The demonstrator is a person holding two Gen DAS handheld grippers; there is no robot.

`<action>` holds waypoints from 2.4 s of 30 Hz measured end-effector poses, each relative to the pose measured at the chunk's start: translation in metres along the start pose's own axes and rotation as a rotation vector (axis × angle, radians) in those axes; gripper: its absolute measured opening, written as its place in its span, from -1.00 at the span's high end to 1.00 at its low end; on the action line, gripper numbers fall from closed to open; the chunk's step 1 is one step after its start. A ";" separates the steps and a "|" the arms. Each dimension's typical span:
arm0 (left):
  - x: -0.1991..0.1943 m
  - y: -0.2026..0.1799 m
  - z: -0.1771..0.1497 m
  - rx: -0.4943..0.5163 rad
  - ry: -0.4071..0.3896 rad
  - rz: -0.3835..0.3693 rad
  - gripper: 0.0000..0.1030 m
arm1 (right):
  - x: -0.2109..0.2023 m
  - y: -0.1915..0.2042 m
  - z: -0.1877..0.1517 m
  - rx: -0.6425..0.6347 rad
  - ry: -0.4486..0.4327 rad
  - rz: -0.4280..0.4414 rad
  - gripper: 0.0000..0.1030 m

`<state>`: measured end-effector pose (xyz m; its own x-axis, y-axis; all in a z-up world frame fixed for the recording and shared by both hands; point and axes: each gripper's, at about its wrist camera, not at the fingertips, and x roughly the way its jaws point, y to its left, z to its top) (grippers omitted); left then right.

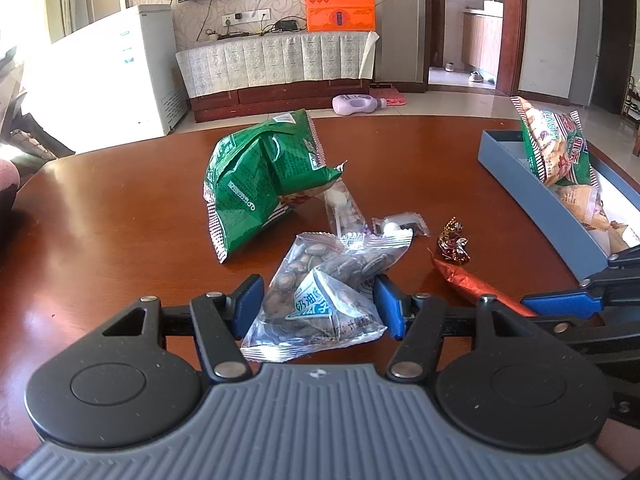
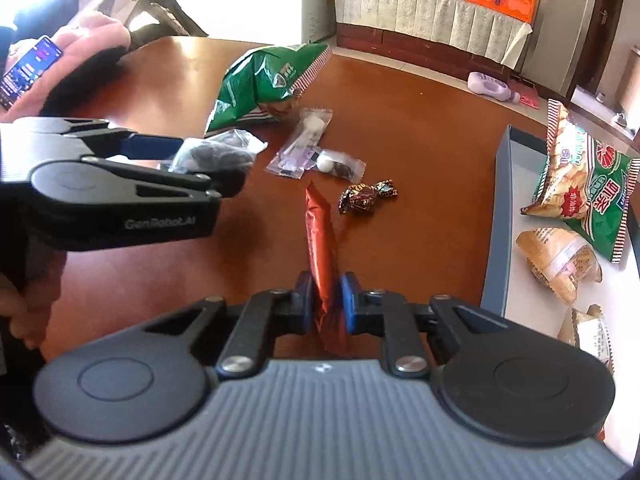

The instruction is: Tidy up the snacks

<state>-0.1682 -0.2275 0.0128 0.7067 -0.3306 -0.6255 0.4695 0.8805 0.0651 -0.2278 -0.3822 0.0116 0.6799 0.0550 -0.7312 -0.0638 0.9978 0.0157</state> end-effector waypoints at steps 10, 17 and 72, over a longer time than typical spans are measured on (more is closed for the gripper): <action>-0.003 -0.016 0.006 0.003 -0.012 -0.009 -0.29 | -0.035 -0.026 -0.003 0.122 -0.091 0.039 0.72; -0.003 -0.021 0.006 0.013 -0.019 -0.008 -0.29 | -0.013 -0.016 -0.003 0.107 -0.070 0.006 -0.01; -0.022 -0.153 0.033 0.105 -0.085 -0.207 -0.29 | -0.109 -0.114 -0.045 0.271 -0.211 -0.137 0.54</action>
<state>-0.2379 -0.3663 0.0424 0.6299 -0.5312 -0.5666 0.6581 0.7525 0.0261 -0.3278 -0.5035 0.0592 0.8061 -0.1019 -0.5829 0.2152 0.9681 0.1283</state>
